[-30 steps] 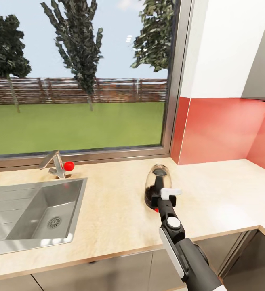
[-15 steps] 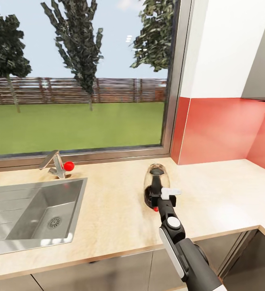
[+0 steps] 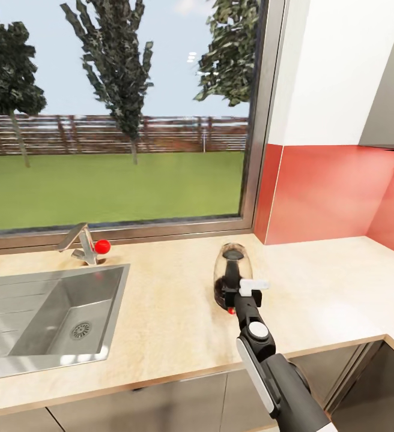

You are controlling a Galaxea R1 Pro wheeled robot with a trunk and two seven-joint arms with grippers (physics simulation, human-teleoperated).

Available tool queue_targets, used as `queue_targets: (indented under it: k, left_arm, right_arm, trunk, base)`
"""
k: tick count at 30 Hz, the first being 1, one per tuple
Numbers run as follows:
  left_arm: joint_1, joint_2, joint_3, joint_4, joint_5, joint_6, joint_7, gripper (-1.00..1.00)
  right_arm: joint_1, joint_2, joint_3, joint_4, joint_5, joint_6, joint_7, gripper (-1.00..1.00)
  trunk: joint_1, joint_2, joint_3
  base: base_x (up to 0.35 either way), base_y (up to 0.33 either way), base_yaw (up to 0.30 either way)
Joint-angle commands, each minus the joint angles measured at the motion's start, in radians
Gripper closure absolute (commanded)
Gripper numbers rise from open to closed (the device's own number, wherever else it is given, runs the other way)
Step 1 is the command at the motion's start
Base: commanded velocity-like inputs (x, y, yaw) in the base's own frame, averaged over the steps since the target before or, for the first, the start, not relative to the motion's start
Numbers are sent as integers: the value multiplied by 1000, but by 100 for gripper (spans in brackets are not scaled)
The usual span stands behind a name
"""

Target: Set up a coffee station on the kitchen countertop: keep the coffee maker on the countertop, move the bottle of coffee from the kitchen shelf to the counter next to the coffee maker, place a paper coffee filter on top of the coffee maker, put the saucer next to the coffee maker with the coffee cup on the saucer, and place the electric kettle next to the coffee maker.

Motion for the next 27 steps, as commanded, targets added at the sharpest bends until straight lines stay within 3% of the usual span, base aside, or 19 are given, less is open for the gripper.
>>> queue_targets:
  k: [1, 12, 18, 27]
  left_arm:
    - [-1, -1, -7, 2, 10, -6, 1, -100]
    - [-1, -2, -8, 1, 9, -6, 1, -100]
    - [-1, -2, -8, 0, 8, -6, 1, -100]
    - [-1, -3, -8, 0, 8, -6, 3, -100]
  right_arm:
    - [-1, -1, 3, -2, -10, 3, -8, 100]
    - [-1, 5, 16, -74, -12, 7, -4, 100]
    - [-1, 7, 97, -169, -12, 10, -3, 100]
    - [-3, 8, 115, -189, -13, 9, 3, 100]
  trunk:
    - [1, -2, -2]
    - [1, -2, -2]
    - [1, -2, -2]
    - [1, -2, -2]
  base:
    - [0, 0, 0]
    - [0, 0, 0]
    - [0, 0, 0]
    - [0, 0, 0]
